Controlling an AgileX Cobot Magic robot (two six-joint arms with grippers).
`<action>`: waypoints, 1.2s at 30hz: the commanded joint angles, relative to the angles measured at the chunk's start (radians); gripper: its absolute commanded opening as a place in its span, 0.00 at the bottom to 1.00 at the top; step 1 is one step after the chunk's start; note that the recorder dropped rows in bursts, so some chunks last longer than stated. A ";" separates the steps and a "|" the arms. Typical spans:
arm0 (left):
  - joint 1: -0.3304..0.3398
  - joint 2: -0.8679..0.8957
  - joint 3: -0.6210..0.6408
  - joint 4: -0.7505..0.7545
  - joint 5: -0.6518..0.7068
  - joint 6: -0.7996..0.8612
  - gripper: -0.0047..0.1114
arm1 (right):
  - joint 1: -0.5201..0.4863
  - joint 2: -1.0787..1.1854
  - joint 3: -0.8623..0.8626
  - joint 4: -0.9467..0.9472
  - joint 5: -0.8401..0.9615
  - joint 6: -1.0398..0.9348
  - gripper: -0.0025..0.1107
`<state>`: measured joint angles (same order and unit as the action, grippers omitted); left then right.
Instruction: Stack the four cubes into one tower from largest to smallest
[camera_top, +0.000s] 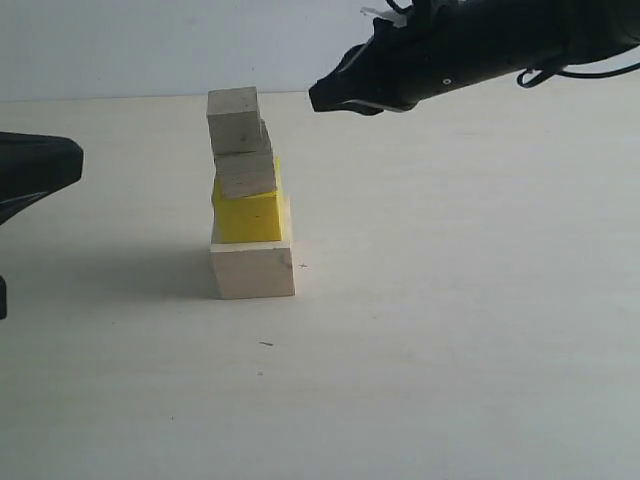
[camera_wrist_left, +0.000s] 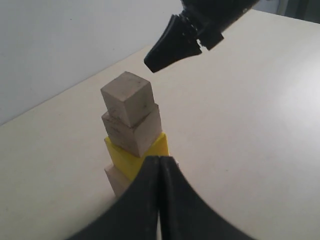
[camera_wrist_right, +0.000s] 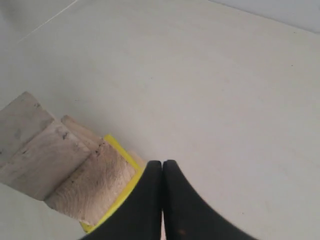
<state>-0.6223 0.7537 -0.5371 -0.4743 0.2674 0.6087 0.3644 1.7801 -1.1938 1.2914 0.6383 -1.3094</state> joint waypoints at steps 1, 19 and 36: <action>-0.005 -0.007 0.001 0.001 -0.049 -0.011 0.04 | 0.002 0.000 0.031 0.063 0.002 -0.052 0.02; -0.005 0.080 0.001 0.001 -0.084 -0.011 0.04 | 0.020 0.060 0.041 0.050 0.127 -0.048 0.02; -0.005 0.080 0.001 0.010 -0.129 -0.011 0.04 | 0.072 0.062 0.041 -0.007 0.136 -0.015 0.02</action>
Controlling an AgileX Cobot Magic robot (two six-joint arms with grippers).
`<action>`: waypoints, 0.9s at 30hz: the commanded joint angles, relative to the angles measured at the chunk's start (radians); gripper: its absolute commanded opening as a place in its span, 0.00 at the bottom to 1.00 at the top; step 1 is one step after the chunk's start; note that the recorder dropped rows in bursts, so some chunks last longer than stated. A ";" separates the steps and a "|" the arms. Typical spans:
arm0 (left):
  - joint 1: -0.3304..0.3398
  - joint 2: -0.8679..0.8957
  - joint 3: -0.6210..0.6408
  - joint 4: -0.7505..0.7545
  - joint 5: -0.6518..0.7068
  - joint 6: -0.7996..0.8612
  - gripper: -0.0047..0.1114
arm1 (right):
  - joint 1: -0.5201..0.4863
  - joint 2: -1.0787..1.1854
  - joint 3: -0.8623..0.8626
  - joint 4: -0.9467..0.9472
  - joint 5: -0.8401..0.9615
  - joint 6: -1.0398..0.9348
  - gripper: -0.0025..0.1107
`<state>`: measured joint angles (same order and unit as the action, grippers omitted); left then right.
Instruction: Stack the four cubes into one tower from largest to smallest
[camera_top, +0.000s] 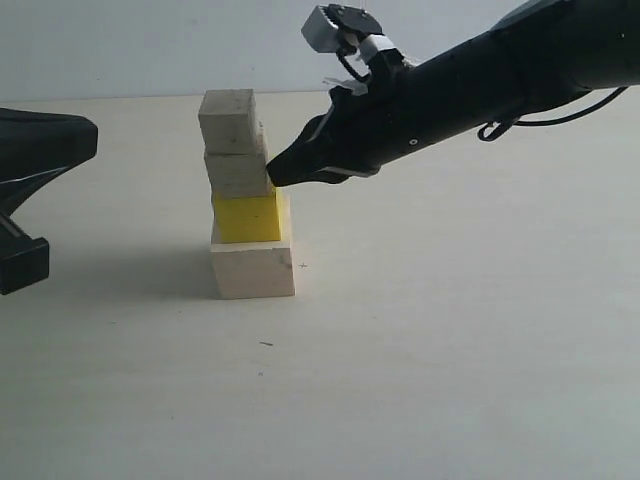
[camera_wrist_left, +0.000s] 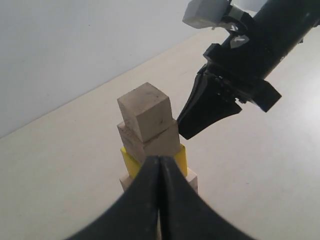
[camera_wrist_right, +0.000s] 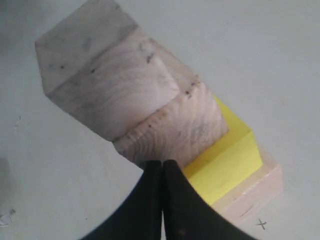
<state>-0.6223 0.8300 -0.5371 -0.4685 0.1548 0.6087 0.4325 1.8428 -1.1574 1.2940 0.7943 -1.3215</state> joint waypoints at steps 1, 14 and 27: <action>-0.005 0.003 0.001 0.004 -0.014 -0.011 0.04 | 0.004 -0.001 0.004 -0.010 -0.022 -0.003 0.02; -0.005 0.003 0.001 0.003 -0.008 -0.011 0.04 | 0.002 -0.008 0.004 -0.009 -0.060 -0.003 0.02; -0.005 0.003 0.001 0.003 0.000 -0.011 0.04 | 0.002 -0.121 0.004 -0.009 -0.090 0.008 0.02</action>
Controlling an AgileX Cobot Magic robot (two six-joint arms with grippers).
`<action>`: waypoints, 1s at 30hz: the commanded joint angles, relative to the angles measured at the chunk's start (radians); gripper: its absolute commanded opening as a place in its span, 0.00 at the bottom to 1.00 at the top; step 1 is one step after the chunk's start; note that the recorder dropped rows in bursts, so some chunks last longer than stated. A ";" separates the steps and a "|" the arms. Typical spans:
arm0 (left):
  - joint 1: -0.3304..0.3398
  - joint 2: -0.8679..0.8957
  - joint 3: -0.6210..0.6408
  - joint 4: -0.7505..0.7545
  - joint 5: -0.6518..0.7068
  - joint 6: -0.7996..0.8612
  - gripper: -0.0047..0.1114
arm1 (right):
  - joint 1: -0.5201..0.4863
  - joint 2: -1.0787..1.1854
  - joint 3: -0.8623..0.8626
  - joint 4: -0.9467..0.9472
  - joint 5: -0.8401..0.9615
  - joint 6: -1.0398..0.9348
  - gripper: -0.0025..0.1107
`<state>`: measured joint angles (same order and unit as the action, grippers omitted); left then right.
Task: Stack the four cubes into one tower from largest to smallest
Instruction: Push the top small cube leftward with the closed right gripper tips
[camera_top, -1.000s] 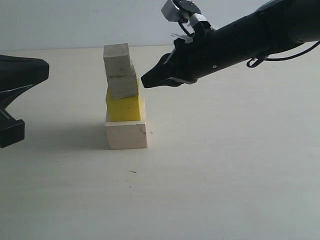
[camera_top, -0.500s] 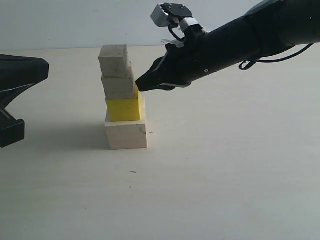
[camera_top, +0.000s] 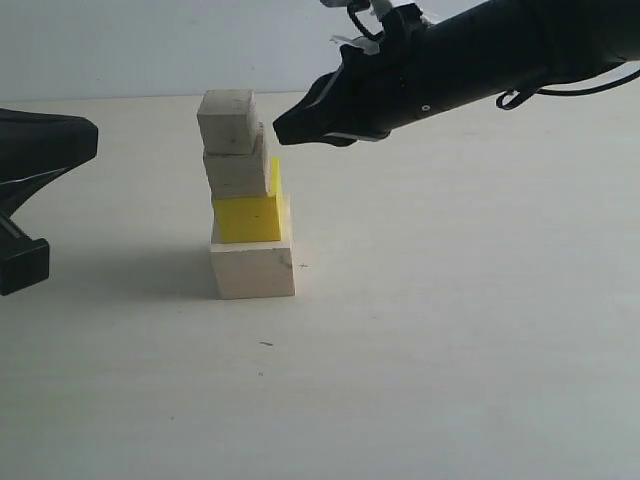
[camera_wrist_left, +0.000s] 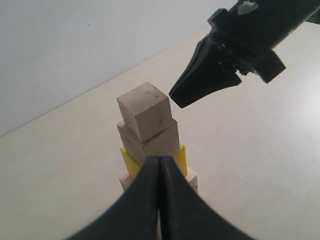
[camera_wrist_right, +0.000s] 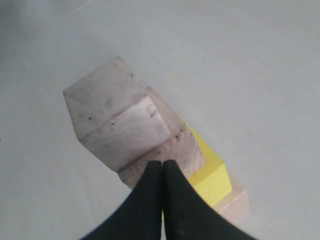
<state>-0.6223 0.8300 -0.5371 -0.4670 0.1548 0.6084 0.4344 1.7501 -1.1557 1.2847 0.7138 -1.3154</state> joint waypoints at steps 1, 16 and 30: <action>-0.005 0.003 0.001 0.001 0.000 -0.011 0.04 | 0.000 -0.028 0.003 0.003 -0.010 0.002 0.02; -0.005 0.003 0.001 0.001 -0.004 -0.011 0.04 | 0.000 -0.028 -0.001 0.098 0.000 -0.079 0.02; -0.005 0.003 0.001 0.001 -0.008 -0.011 0.04 | 0.001 -0.025 -0.001 0.140 0.014 -0.117 0.02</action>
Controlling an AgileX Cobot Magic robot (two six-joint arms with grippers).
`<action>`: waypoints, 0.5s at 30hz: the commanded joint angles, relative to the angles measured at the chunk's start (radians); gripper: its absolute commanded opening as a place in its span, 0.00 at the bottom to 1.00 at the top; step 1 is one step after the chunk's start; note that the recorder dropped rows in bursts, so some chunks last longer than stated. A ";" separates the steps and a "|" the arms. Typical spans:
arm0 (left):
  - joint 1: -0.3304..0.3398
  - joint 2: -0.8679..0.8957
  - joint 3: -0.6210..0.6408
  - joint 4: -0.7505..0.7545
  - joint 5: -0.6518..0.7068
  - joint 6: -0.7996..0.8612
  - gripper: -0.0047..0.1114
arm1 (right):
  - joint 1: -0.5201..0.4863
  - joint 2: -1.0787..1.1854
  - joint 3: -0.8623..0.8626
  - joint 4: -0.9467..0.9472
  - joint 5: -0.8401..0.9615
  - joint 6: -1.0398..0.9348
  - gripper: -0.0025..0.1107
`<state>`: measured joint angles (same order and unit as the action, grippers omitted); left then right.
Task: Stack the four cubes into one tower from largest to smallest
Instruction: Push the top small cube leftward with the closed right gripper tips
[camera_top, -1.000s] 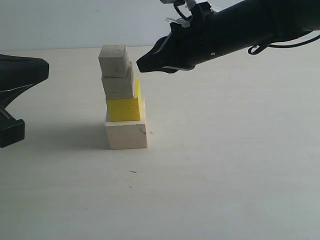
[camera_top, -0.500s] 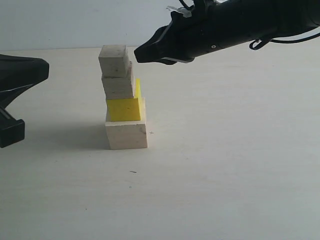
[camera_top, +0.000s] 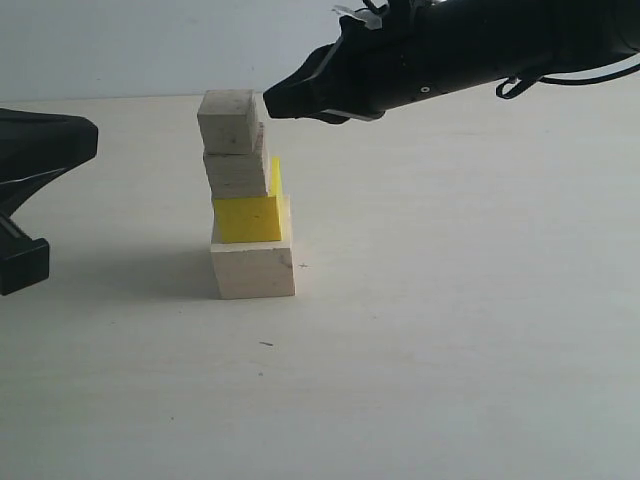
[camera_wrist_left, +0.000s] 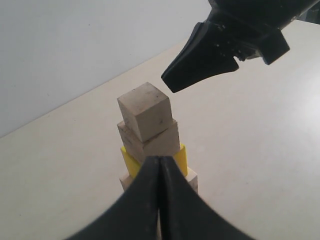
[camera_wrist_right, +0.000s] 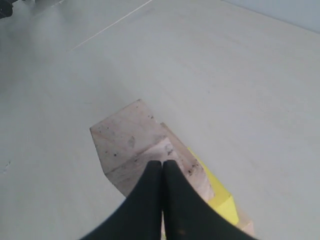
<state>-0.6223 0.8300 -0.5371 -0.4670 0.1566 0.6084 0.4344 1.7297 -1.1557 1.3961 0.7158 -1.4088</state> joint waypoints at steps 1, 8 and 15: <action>-0.005 0.003 0.001 0.001 -0.012 -0.011 0.04 | 0.001 -0.004 -0.001 0.037 0.012 -0.029 0.02; -0.005 0.003 0.001 0.001 -0.014 -0.011 0.04 | 0.001 -0.004 -0.001 0.041 0.021 -0.030 0.02; -0.005 0.003 0.001 0.003 -0.014 -0.011 0.04 | 0.001 -0.004 -0.001 0.041 0.018 -0.030 0.02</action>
<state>-0.6223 0.8300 -0.5371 -0.4670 0.1566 0.6084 0.4344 1.7297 -1.1557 1.4258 0.7303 -1.4278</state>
